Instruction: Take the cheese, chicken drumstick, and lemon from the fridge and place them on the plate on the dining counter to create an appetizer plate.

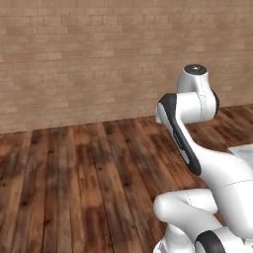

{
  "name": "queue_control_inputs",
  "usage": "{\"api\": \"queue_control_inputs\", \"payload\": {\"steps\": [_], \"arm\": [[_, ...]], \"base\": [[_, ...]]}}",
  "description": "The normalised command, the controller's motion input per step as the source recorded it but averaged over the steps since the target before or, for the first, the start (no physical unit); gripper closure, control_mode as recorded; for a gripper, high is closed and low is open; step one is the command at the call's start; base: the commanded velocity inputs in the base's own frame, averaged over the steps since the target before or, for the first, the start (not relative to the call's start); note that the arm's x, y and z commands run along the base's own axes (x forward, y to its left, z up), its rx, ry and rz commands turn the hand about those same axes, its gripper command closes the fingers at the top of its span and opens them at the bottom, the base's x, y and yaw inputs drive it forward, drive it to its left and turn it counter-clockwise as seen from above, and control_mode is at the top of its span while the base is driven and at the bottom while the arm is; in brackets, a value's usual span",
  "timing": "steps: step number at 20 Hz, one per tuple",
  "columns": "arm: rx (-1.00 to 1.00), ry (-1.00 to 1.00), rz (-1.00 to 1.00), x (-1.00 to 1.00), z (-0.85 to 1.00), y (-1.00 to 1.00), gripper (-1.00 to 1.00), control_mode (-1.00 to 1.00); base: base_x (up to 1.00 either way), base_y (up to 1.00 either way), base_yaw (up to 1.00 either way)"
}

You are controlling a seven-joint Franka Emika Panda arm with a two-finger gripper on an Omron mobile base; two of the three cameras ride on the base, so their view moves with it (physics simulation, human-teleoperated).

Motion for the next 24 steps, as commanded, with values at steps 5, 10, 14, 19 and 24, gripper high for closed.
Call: {"api": "queue_control_inputs", "payload": {"steps": [5,10,14,19,24], "arm": [[0.0,0.0,0.0,0.0,0.0,0.0,1.0,1.0],[0.0,0.0,0.0,0.0,0.0,0.0,1.0,1.0],[0.0,0.0,0.0,0.0,0.0,0.0,1.0,1.0],[0.0,0.0,0.0,0.0,0.0,0.0,1.0,1.0],[0.0,0.0,0.0,0.0,0.0,0.0,1.0,1.0]], "base": [[0.97,0.62,-0.54],[0.74,0.74,-0.68],[0.66,0.7,-0.71],[0.64,0.69,-0.71],[0.7,0.73,-0.69]]}}
